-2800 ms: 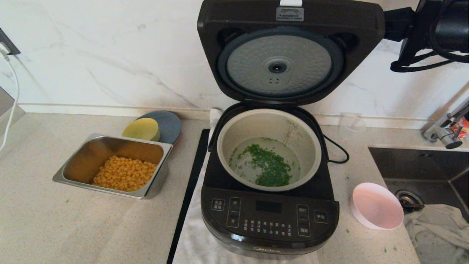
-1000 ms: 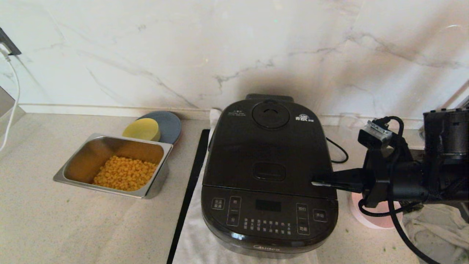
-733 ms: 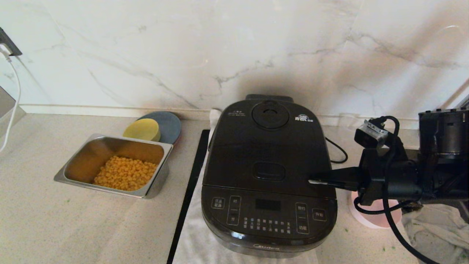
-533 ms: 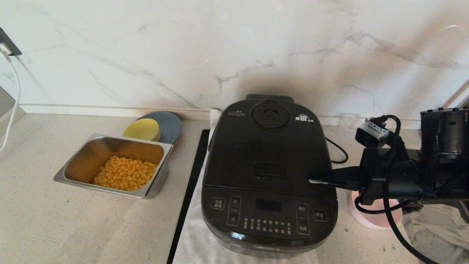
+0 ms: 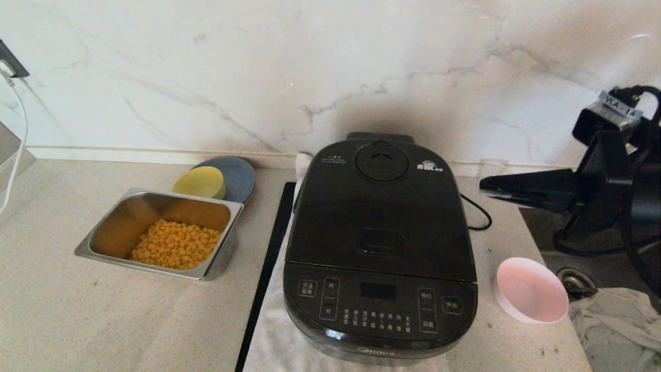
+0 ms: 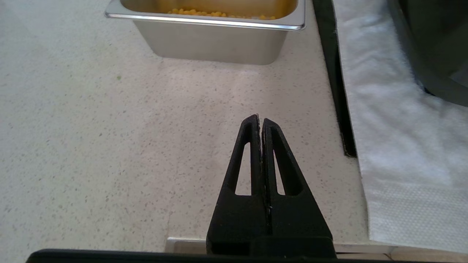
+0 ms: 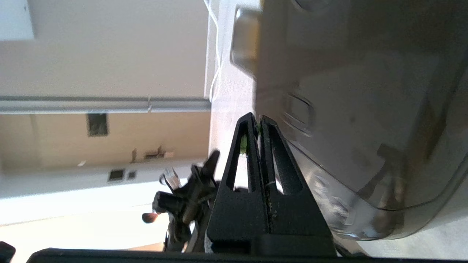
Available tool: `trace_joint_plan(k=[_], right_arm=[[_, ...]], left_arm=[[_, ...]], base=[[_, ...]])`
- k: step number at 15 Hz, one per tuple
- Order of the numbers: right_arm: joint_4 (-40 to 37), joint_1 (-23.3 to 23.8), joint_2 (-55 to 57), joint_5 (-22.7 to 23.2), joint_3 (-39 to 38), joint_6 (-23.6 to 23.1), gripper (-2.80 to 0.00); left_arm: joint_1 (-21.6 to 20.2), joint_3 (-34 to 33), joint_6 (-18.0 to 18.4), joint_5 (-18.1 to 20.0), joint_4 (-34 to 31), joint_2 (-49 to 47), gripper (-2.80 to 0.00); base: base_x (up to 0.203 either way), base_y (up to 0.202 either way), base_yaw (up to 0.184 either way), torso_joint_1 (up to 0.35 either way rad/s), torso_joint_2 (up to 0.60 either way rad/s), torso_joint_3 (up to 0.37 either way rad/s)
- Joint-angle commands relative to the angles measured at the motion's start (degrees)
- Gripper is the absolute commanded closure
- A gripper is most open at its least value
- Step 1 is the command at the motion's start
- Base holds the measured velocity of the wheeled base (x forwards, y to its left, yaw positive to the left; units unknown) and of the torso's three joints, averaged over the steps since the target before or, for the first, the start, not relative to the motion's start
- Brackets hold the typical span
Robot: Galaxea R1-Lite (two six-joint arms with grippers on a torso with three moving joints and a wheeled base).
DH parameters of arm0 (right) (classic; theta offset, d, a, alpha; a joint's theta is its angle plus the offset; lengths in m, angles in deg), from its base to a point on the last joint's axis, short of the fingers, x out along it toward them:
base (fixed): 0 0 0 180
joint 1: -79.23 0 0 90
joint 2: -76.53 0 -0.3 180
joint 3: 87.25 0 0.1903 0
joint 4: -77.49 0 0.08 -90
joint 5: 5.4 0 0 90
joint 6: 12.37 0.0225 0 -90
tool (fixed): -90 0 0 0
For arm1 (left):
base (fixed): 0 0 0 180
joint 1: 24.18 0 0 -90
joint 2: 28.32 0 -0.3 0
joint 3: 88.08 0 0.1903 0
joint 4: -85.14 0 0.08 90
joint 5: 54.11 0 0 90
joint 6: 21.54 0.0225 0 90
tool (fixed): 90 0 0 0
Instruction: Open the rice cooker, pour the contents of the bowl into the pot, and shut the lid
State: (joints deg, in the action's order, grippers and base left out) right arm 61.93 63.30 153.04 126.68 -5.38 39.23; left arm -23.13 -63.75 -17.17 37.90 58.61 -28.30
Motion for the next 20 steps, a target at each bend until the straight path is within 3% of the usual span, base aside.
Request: trace_joint_plan(k=[1,2,3,5,6,7,9,12,17,20], right_arm=[[-12.87,-0.06,-2.24,-2.30,9.67,-1.31,0.00],[-19.93,-0.23,-1.68,-5.14,14.06,-2.96,0.00],[-27.24,-1.65,-0.14,-11.73,18.98,-4.49,0.00],[-37.54,-7.44,3.74,-32.34,25.50,-6.01,0.00],[-43.46,-12.35,4.86,-38.59,28.15,-6.39,0.00],[-49.26,-16.51,5.19,-40.67,30.07,-6.67,0.00],[-55.54,-21.58,3.94,-40.58,31.07,-7.03,0.00],[-59.09,-23.54,2.77,-33.85,27.39,-7.91,0.00],[-58.51,-30.56,4.74,-33.21,21.27,-10.04,0.00],[-56.47,-31.00,6.57,-33.44,20.85,-10.04,0.00]], left_arm=[[0.01,0.00,0.02,0.01,-0.01,0.06,0.00],[0.01,0.00,0.02,0.01,-0.01,0.06,0.00],[0.01,0.00,0.02,0.01,-0.01,0.06,0.00],[0.01,0.00,0.02,0.01,-0.01,0.06,0.00],[0.01,0.00,0.02,0.01,-0.01,0.06,0.00],[0.01,0.00,0.02,0.01,-0.01,0.06,0.00],[0.01,0.00,0.02,0.01,-0.01,0.06,0.00],[0.01,0.00,0.02,0.01,-0.01,0.06,0.00],[0.01,0.00,0.02,0.01,-0.01,0.06,0.00],[0.01,0.00,0.02,0.01,-0.01,0.06,0.00]], base=[[0.000,0.000,0.000,0.000,0.00,0.000],[0.000,0.000,0.000,0.000,0.00,0.000],[0.000,0.000,0.000,0.000,0.00,0.000],[0.000,0.000,0.000,0.000,0.00,0.000],[0.000,0.000,0.000,0.000,0.00,0.000],[0.000,0.000,0.000,0.000,0.00,0.000],[0.000,0.000,0.000,0.000,0.00,0.000],[0.000,0.000,0.000,0.000,0.00,0.000],[0.000,0.000,0.000,0.000,0.00,0.000],[0.000,0.000,0.000,0.000,0.00,0.000]])
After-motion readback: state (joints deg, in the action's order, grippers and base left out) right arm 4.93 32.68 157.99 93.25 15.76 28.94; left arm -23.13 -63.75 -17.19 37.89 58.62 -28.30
